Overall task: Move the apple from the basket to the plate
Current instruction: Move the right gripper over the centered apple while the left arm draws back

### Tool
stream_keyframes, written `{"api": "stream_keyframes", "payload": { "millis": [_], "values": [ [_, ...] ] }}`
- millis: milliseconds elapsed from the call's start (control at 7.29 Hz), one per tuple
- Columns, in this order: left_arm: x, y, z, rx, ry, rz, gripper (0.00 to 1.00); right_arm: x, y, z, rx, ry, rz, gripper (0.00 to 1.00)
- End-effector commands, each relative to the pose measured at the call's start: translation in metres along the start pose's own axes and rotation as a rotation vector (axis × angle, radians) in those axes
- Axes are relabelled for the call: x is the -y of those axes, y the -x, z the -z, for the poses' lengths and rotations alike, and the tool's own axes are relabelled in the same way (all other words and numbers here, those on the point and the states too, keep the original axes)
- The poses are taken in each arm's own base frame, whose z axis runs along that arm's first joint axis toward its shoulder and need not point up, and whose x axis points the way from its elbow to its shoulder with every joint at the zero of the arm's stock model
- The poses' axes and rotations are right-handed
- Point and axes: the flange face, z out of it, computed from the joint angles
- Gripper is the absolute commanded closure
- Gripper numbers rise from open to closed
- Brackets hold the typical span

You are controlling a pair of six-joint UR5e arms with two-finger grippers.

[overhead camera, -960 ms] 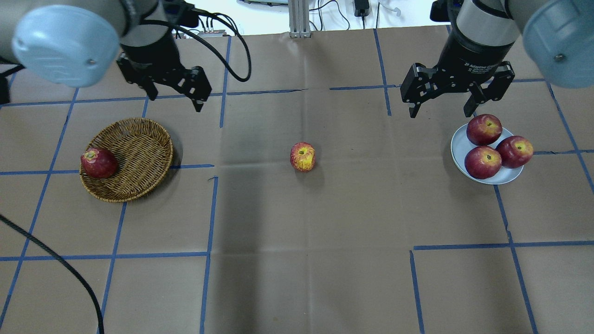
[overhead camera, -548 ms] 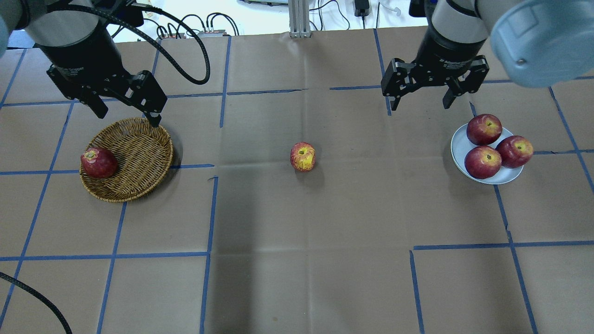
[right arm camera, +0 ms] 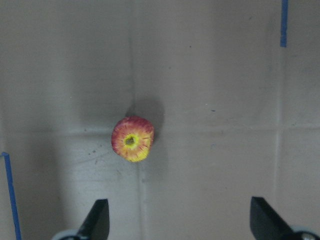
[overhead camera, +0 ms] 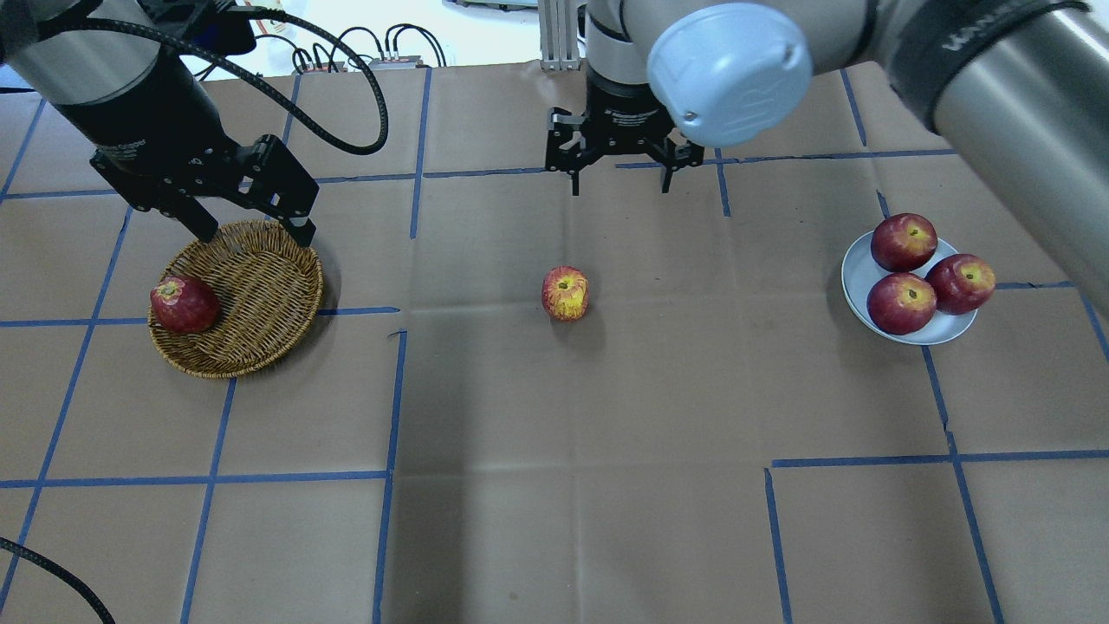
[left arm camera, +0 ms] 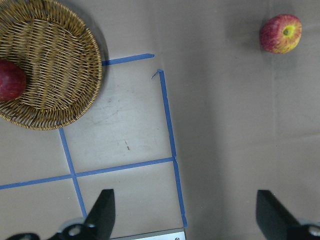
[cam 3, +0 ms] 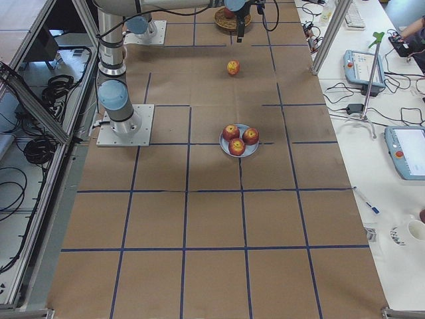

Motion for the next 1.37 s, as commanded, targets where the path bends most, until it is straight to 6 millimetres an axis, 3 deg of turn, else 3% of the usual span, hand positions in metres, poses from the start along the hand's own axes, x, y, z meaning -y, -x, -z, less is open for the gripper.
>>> {"api": "stream_keyframes", "payload": {
  "millis": [0, 137, 411, 548, 685, 960, 1097, 1234],
  "values": [
    [0.010, 0.000, -0.022, -0.015, 0.039, 0.003, 0.00, 0.019, 0.046, -0.059, -0.004, 0.005, -0.019, 0.00],
    [-0.003, -0.004, -0.017, 0.038, 0.027, -0.024, 0.00, 0.023, 0.048, -0.079, -0.014, 0.029, -0.010, 0.00],
    [0.020, -0.019, -0.024, 0.085, -0.088, -0.076, 0.00, 0.022, 0.047, -0.125, -0.015, 0.031, -0.012, 0.00],
    [0.015, -0.024, -0.027, 0.084, -0.086, -0.083, 0.00, 0.020, 0.046, -0.138, -0.010, 0.018, -0.012, 0.00],
    [0.014, -0.025, -0.025, 0.081, -0.090, -0.083, 0.00, 0.008, 0.037, -0.178, 0.010, -0.035, -0.005, 0.00],
    [0.019, -0.024, -0.020, 0.084, -0.099, -0.083, 0.00, 0.000, 0.033, -0.190, -0.019, -0.045, -0.010, 0.00],
    [0.009, -0.027, -0.013, 0.086, -0.108, -0.085, 0.00, -0.001, 0.032, -0.209, -0.030, -0.015, -0.001, 0.00],
    [0.013, -0.026, -0.010, 0.086, -0.113, -0.082, 0.00, 0.001, 0.034, -0.220, -0.026, -0.013, -0.001, 0.00]
  ]
}}
